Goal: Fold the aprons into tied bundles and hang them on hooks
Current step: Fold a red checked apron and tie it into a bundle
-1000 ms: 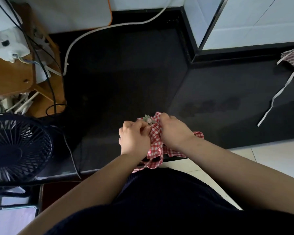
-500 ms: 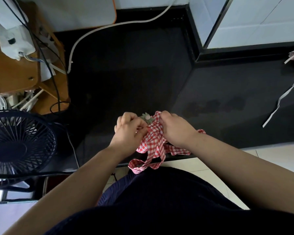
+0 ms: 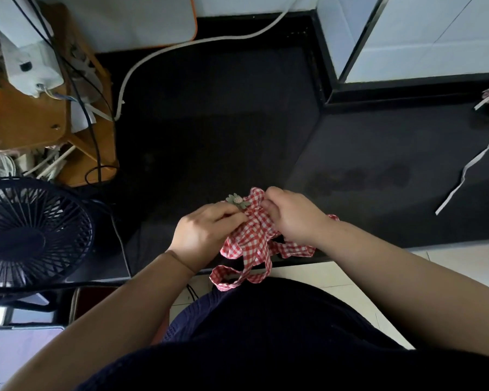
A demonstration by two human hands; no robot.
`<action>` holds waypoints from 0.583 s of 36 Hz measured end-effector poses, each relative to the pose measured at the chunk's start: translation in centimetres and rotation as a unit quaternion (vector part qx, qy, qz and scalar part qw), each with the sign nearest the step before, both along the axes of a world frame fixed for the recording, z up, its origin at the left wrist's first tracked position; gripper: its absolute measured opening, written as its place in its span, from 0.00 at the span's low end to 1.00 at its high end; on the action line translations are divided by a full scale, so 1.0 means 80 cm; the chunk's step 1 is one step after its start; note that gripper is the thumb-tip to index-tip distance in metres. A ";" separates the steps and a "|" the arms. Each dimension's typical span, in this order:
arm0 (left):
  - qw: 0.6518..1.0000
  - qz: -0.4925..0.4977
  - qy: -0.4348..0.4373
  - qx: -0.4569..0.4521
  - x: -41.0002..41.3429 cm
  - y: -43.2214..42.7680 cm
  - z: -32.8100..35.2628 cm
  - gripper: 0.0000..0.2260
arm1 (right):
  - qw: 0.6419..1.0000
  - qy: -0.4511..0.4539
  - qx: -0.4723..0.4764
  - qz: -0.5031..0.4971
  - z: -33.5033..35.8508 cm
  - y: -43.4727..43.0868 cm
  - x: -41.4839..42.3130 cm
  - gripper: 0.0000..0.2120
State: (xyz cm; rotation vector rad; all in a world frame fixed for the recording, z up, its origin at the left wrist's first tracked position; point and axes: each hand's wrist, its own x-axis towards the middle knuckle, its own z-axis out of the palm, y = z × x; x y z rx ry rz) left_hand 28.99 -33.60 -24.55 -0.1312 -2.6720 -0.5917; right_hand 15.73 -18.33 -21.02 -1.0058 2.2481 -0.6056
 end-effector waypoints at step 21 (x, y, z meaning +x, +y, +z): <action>0.948 0.220 -0.149 0.175 -0.012 0.023 0.024 0.06 | 0.996 -0.078 -0.035 -0.011 -0.004 0.010 -0.006 0.11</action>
